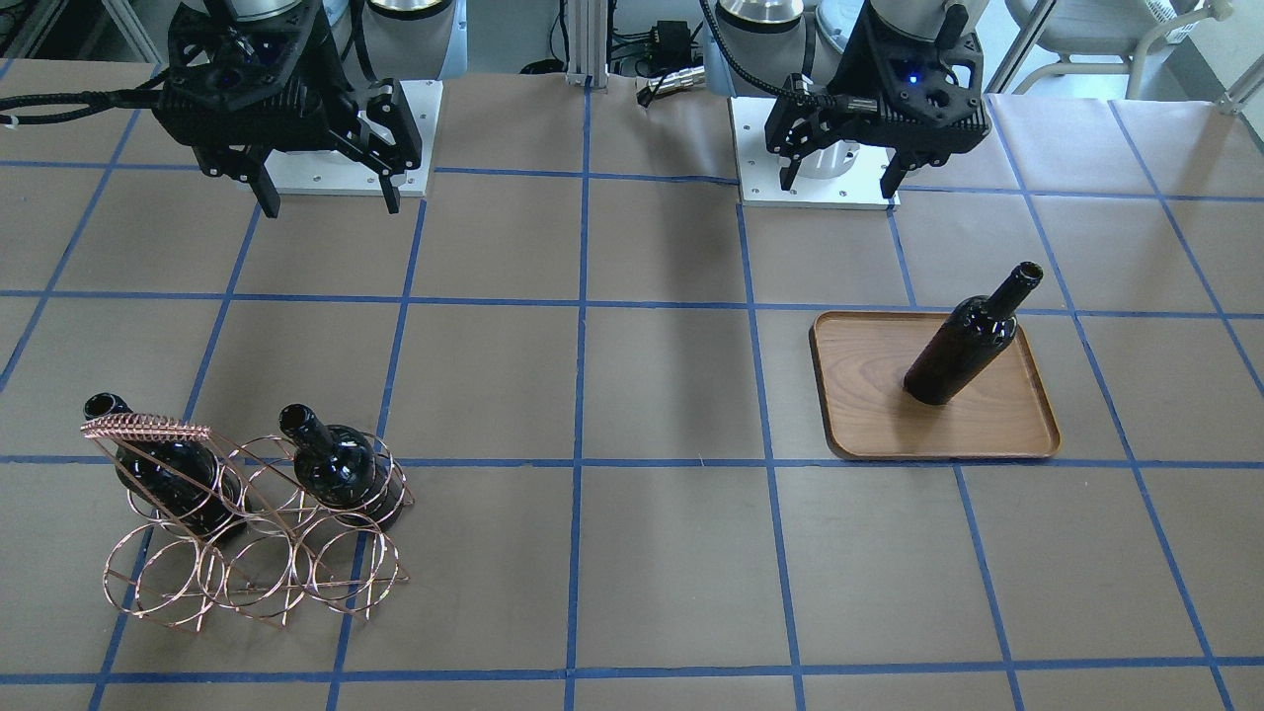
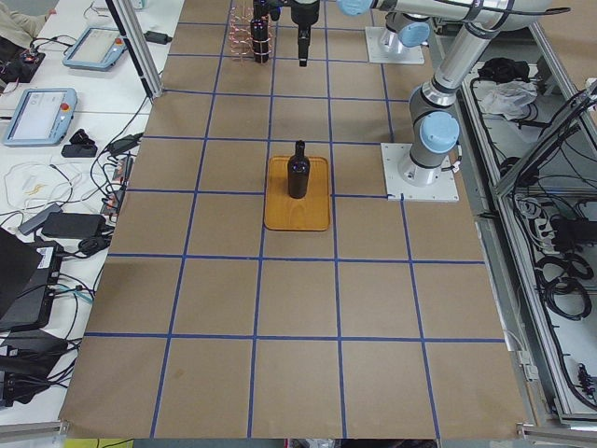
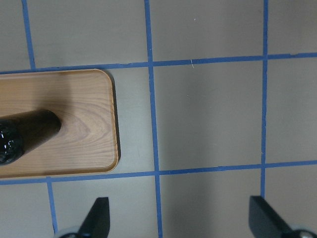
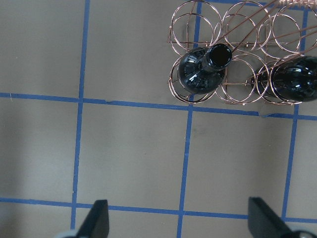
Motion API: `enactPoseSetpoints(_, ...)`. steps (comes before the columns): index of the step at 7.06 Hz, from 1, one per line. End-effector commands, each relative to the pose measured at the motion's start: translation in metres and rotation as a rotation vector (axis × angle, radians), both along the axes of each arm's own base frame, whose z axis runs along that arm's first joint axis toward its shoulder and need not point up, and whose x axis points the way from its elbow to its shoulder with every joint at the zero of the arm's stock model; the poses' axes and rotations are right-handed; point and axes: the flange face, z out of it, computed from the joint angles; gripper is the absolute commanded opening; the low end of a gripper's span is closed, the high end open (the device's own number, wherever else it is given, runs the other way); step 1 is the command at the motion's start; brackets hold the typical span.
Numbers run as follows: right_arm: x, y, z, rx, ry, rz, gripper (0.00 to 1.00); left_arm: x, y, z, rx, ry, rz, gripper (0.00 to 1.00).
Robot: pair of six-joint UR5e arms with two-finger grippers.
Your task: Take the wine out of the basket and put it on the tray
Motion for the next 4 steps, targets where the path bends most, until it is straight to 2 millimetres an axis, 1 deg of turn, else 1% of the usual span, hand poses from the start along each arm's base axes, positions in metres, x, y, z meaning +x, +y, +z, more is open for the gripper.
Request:
enactPoseSetpoints(1,-0.0015,0.0000,-0.0001,0.002,0.007,-0.002,1.00,0.0021,0.0008,-0.0042,0.014,-0.002,0.004,1.00)
enactPoseSetpoints(4,-0.0012,0.0011,0.0008,-0.001,0.003,-0.001,1.00,0.0019,-0.0002,-0.0100,0.026,0.000,0.002,1.00)
